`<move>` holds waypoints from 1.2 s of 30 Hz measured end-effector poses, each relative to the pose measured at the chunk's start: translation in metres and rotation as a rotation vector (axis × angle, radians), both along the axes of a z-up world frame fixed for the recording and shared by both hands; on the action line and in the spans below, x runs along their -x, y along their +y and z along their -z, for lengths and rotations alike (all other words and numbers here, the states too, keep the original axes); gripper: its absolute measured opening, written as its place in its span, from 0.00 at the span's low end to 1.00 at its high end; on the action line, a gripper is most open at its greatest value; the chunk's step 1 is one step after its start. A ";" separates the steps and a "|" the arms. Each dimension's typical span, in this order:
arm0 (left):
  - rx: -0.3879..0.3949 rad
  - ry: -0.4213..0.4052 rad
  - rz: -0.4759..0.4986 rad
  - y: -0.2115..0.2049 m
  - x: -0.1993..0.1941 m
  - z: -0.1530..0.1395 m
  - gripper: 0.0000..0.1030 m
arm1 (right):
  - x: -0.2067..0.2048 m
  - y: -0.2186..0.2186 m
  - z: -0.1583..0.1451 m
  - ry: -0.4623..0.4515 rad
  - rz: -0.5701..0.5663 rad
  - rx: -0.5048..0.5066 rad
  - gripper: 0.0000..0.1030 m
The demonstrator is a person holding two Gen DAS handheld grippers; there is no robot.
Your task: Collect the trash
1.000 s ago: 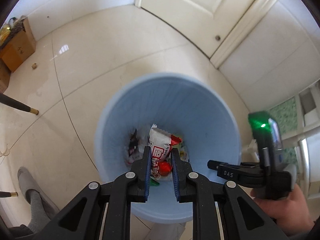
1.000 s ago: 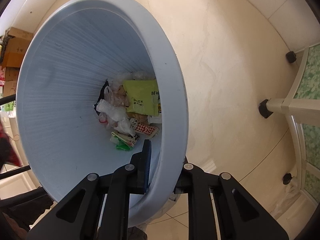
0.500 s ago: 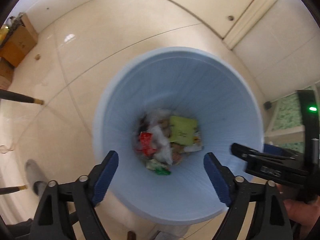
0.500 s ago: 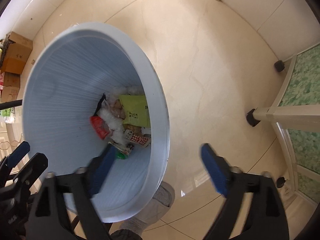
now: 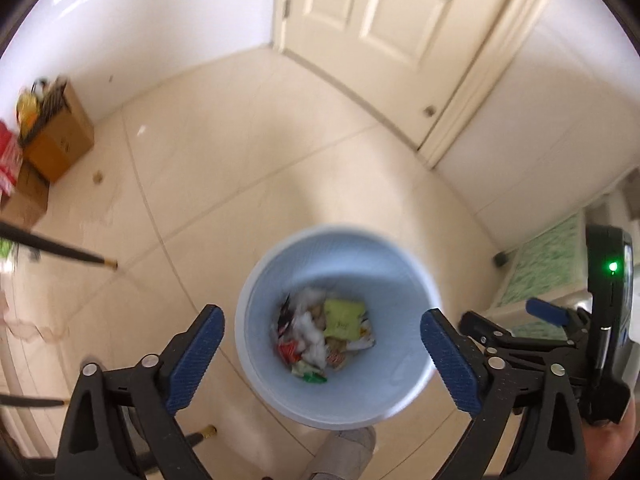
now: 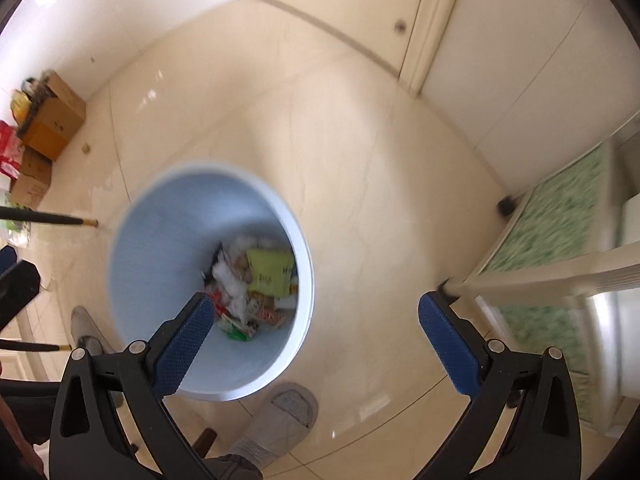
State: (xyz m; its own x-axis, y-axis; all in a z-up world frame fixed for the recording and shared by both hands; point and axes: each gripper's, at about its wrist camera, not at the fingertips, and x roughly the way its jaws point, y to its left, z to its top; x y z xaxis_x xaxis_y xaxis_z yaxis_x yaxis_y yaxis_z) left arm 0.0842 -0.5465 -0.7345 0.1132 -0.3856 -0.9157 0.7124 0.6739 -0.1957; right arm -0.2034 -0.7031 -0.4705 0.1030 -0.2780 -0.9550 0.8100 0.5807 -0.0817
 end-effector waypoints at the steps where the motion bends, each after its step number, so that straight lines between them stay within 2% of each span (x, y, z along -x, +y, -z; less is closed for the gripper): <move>1: 0.021 -0.016 0.012 0.006 0.002 -0.009 0.97 | -0.002 0.004 -0.018 -0.013 -0.008 0.025 1.00; 7: 0.126 -0.104 0.056 0.016 0.038 -0.085 0.99 | -0.013 0.037 -0.127 -0.094 -0.038 0.173 1.00; 9: 0.169 -0.133 0.052 0.043 0.041 -0.112 0.99 | -0.013 0.051 -0.165 -0.129 -0.030 0.220 1.00; 12: 0.238 -0.194 0.035 0.063 0.045 -0.171 0.99 | -0.009 0.074 -0.218 -0.228 -0.026 0.242 1.00; 16: 0.314 -0.315 0.012 0.124 0.062 -0.223 0.99 | -0.010 0.119 -0.285 -0.320 -0.052 0.307 1.00; 20: 0.376 -0.431 -0.065 0.194 0.076 -0.277 0.99 | -0.015 0.172 -0.348 -0.421 -0.107 0.365 1.00; 23: 0.385 -0.492 -0.146 0.256 0.081 -0.307 0.99 | -0.023 0.208 -0.385 -0.479 -0.153 0.398 1.00; 28: 0.348 -0.585 -0.295 0.357 0.100 -0.345 0.99 | -0.051 0.282 -0.441 -0.577 -0.265 0.434 1.00; 31: 0.336 -0.619 -0.393 0.426 0.110 -0.359 0.99 | -0.070 0.323 -0.463 -0.627 -0.334 0.436 1.00; 36: 0.292 -0.702 -0.540 0.511 0.146 -0.389 0.99 | -0.101 0.409 -0.483 -0.699 -0.482 0.439 1.00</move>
State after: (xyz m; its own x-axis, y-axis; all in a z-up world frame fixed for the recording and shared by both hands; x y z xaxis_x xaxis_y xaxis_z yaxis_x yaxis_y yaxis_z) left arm -0.0621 -0.0353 -0.3455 0.8351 -0.3237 -0.4448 0.3361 0.9403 -0.0532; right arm -0.1023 -0.2938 0.0125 0.8075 -0.3754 -0.4550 0.4398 0.8972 0.0402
